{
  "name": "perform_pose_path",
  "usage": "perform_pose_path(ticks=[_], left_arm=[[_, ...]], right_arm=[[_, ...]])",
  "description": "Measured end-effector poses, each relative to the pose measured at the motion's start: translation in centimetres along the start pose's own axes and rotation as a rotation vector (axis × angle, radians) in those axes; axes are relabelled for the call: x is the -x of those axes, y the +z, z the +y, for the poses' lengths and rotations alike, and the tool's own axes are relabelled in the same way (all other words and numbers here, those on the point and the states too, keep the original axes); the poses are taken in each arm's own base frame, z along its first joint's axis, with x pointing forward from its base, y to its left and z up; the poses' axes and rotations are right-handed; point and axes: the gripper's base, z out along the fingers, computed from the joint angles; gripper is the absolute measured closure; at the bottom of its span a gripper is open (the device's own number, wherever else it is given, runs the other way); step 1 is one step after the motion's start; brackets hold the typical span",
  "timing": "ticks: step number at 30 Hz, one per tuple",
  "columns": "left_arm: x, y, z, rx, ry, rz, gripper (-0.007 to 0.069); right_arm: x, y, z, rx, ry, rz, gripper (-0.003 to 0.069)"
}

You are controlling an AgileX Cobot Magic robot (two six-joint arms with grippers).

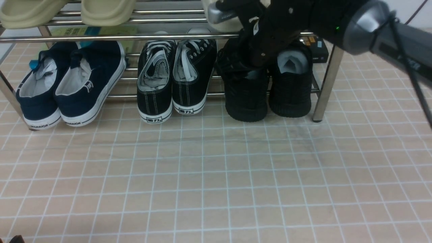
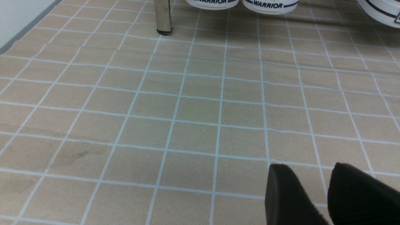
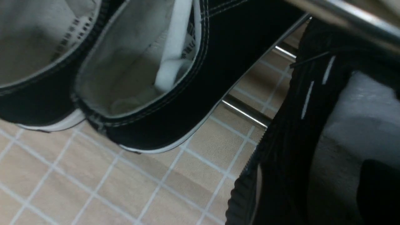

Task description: Take the shoes off the shelf from the light coffee tablecloth by hand.

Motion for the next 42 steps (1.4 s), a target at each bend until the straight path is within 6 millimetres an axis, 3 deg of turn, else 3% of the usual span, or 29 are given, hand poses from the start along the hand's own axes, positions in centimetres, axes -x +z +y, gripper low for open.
perform_pose_path(ticks=[3,6,9,11,13,18,23,27,35,42], left_arm=[[0.0,0.0,0.0,0.0,0.0,0.0,0.0384],[0.0,0.0,0.0,0.0,0.0,0.0,0.0384],[0.0,0.0,0.0,0.0,0.0,0.0,0.0384],[0.0,0.0,0.0,0.0,0.0,0.0,0.0384],[0.0,0.0,0.0,0.0,0.0,0.0,0.0384],[0.0,0.0,0.0,0.0,0.0,0.0,0.0384],[0.0,0.0,0.0,0.0,0.0,0.0,0.0384],[0.0,0.0,0.0,0.0,0.0,0.0,0.0384],[0.0,0.0,0.0,0.0,0.0,0.0,0.0384],[0.0,0.0,0.0,0.0,0.0,0.0,0.0384]], right_arm=[[-0.5,1.6,-0.1,-0.009,-0.006,0.015,0.0288],[-0.6,2.5,-0.3,-0.02,-0.016,0.003,0.0346],[-0.6,2.5,-0.3,-0.022,-0.018,0.0,0.0454],[-0.6,2.4,-0.2,-0.015,-0.012,0.006,0.0597],[-0.6,1.9,0.1,-0.01,-0.013,0.014,0.0656],[-0.4,-0.5,0.6,0.007,-0.008,0.054,0.0659],[0.1,-4.8,2.1,0.048,-0.013,0.075,0.0659],[0.0,-6.8,2.8,0.061,-0.035,0.101,0.0659],[-0.9,-12.5,5.8,0.107,-0.182,0.168,0.0656],[-1.8,-15.1,7.5,0.137,-0.221,0.149,0.0655]])
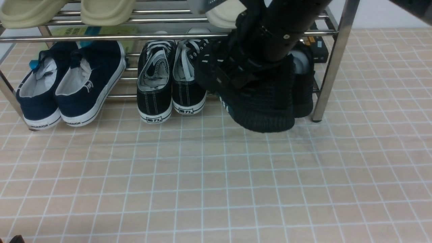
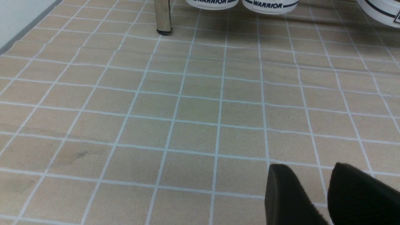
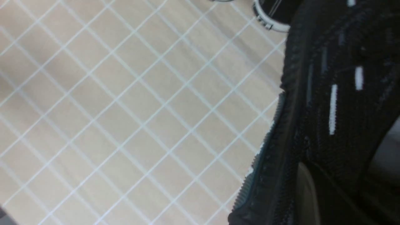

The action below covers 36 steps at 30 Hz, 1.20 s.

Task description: Take the shoes off the shelf from the light coffee tablecloth by hand.

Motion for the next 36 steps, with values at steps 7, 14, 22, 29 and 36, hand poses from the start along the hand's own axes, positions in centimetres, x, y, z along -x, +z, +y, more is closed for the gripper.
perform_pose_path(ticks=[7,14,22,29,36], left_arm=[[0.0,0.0,0.0,0.0,0.0,0.0,0.0384],[0.0,0.0,0.0,0.0,0.0,0.0,0.0384],[0.0,0.0,0.0,0.0,0.0,0.0,0.0384],[0.0,0.0,0.0,0.0,0.0,0.0,0.0384],[0.0,0.0,0.0,0.0,0.0,0.0,0.0384]], right_arm=[[-3.0,-0.8,2.7,0.031,0.027,0.071,0.0652],[-6.5,1.2,5.9,0.057,0.082,0.211,0.065],[-6.6,3.7,5.4,-0.028,0.125,0.085,0.0648],[-6.2,5.8,4.7,-0.114,0.134,0.071,0.0648],[-6.3,8.5,4.8,-0.114,0.133,0.097,0.0648]])
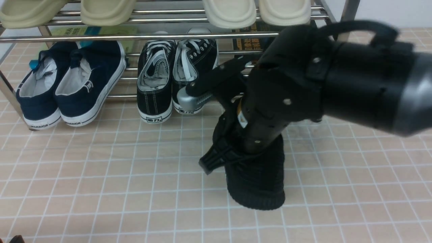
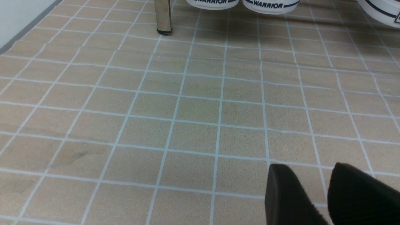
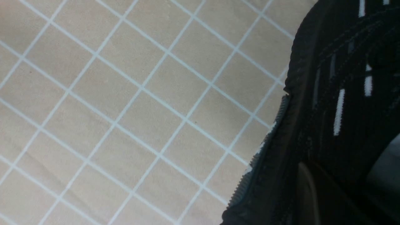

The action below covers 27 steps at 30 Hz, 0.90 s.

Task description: Take the shoes off the shelf from the light coffee tablecloth by hand.

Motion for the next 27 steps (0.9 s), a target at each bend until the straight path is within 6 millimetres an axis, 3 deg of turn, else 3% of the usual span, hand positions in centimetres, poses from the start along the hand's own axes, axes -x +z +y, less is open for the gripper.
perform_pose_path(ticks=[11,17,21,23,26,27], left_arm=[[0.0,0.0,0.0,0.0,0.0,0.0,0.0384],[0.0,0.0,0.0,0.0,0.0,0.0,0.0384],[0.0,0.0,0.0,0.0,0.0,0.0,0.0384],[0.0,0.0,0.0,0.0,0.0,0.0,0.0384],[0.0,0.0,0.0,0.0,0.0,0.0,0.0384],[0.0,0.0,0.0,0.0,0.0,0.0,0.0384]], right_arm=[[0.4,3.4,0.6,0.012,0.017,-0.001,0.0625],[0.4,3.8,1.0,0.048,0.067,-0.007,0.0503],[0.3,3.7,1.6,0.114,0.126,0.018,0.0364],[0.3,3.6,1.8,0.133,0.122,0.026,0.0346],[0.7,2.9,1.7,0.138,0.065,0.032,0.0375],[1.0,2.3,1.4,0.134,0.042,0.034,0.0424]])
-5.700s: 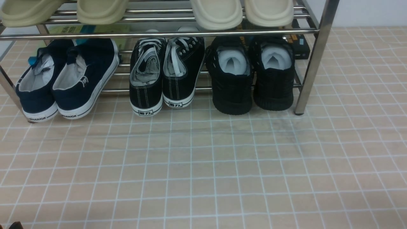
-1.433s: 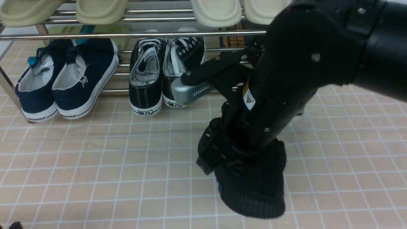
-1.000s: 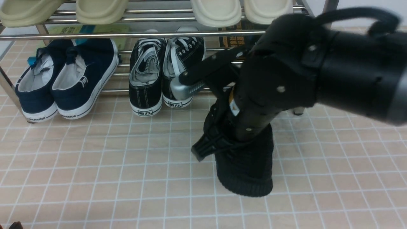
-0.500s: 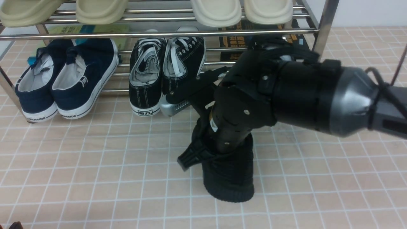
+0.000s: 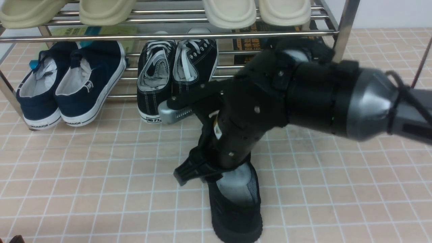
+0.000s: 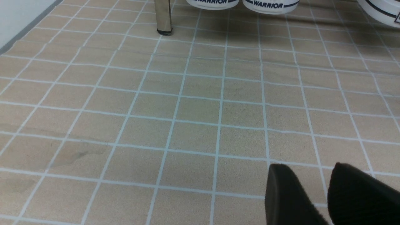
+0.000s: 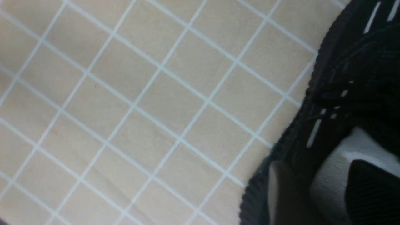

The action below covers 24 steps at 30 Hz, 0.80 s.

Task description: Take the shoes off the shelf from the light coffee tablecloth by hand.

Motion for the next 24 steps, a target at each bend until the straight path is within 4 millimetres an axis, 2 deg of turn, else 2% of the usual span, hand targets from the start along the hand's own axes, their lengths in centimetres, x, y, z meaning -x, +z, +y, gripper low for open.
perform_pose_path(ticks=[2,3,4,5,6,8,12,13,15,19,20,24], left_arm=[[0.0,0.0,0.0,0.0,0.0,0.0,0.0384],[0.0,0.0,0.0,0.0,0.0,0.0,0.0384],[0.0,0.0,0.0,0.0,0.0,0.0,0.0384],[0.0,0.0,0.0,0.0,0.0,0.0,0.0384],[0.0,0.0,0.0,0.0,0.0,0.0,0.0384],[0.0,0.0,0.0,0.0,0.0,0.0,0.0384],[0.0,0.0,0.0,0.0,0.0,0.0,0.0384],[0.0,0.0,0.0,0.0,0.0,0.0,0.0384],[0.0,0.0,0.0,0.0,0.0,0.0,0.0384],[0.0,0.0,0.0,0.0,0.0,0.0,0.0384],[0.0,0.0,0.0,0.0,0.0,0.0,0.0384],[0.0,0.0,0.0,0.0,0.0,0.0,0.0384]], right_arm=[[0.7,-1.4,-0.8,-0.009,-0.017,-0.005,0.0522],[0.8,-1.7,-1.1,-0.012,-0.016,-0.007,0.0543],[1.5,-3.0,-2.4,-0.027,0.005,-0.024,0.0626],[1.9,-3.8,-3.3,-0.037,0.024,-0.04,0.0658],[1.9,-4.0,-3.5,-0.04,0.028,-0.045,0.0661],[2.6,-5.2,-6.1,-0.068,0.082,-0.071,0.0676],[3.1,-5.5,-10.5,-0.123,0.153,-0.1,0.0664],[3.1,-5.5,-10.6,-0.125,0.156,-0.1,0.0662],[3.6,-5.1,-12.6,-0.144,0.176,-0.137,0.0622],[4.2,-4.9,-14.7,-0.164,0.21,-0.2,0.0508],[4.4,-4.8,-15.4,-0.17,0.221,-0.222,0.0441],[4.8,-4.5,-16.7,-0.204,0.221,-0.272,0.0307]])
